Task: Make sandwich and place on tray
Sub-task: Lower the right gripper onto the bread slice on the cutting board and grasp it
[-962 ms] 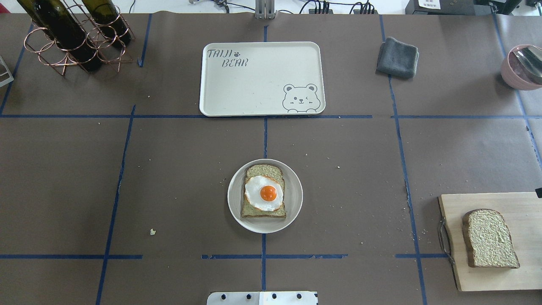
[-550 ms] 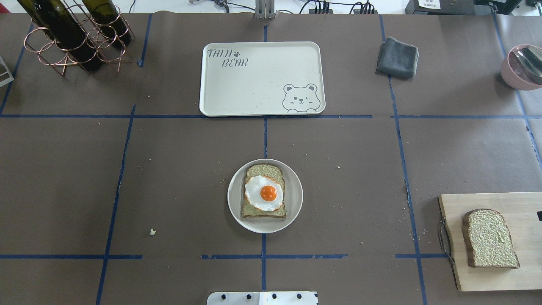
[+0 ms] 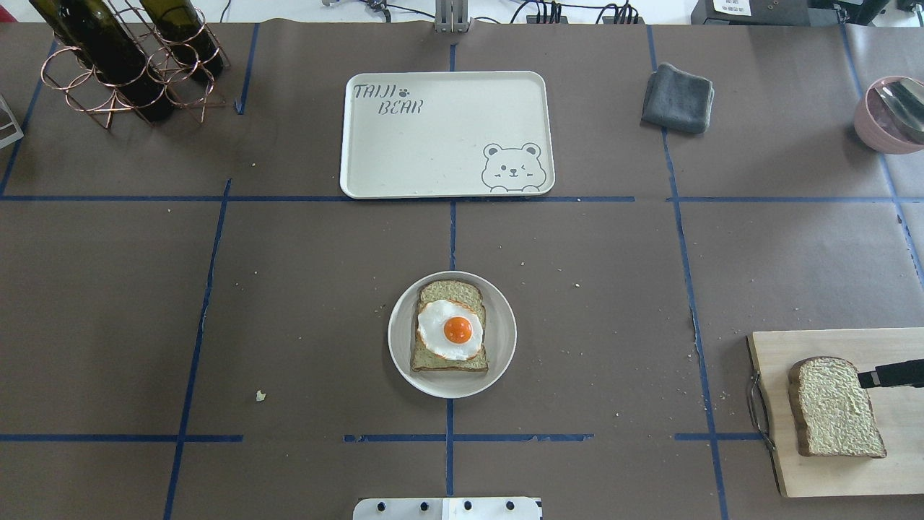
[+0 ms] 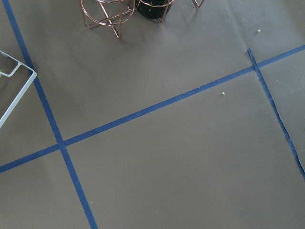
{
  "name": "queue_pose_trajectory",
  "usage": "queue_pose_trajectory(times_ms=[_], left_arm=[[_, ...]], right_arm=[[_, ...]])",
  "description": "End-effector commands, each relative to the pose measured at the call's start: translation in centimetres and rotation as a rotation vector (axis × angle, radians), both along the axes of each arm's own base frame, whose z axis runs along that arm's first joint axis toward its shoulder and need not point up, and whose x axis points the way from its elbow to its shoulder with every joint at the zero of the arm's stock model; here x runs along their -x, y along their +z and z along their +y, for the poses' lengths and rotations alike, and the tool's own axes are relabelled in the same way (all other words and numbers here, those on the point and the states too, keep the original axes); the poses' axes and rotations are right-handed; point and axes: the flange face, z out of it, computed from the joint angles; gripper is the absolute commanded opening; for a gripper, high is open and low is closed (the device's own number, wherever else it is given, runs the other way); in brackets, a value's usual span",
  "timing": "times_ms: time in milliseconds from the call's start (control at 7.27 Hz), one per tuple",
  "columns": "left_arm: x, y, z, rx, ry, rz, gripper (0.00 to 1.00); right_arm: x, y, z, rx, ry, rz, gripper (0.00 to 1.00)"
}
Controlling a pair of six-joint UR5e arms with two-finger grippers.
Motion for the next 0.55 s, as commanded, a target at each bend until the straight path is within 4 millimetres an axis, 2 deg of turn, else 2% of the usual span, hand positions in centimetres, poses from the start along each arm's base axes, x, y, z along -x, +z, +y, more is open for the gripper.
queue_pose_trajectory(times_ms=[0, 138, 412], left_arm=[[0.0, 0.01, 0.0, 0.001, 0.0, 0.0, 1.0], [0.0, 0.01, 0.0, 0.001, 0.0, 0.0, 1.0], [0.0, 0.29, 0.25, 0.006, 0.001, 0.001, 1.0]], right_arm=[[2.17, -0.15, 0.36, 0.009, -0.007, 0.014, 0.88], [2.54, -0.16, 0.45, 0.017, -0.005, 0.018, 0.81], [2.41, 0.16, 0.59, 0.023, -0.006, 0.022, 0.78]])
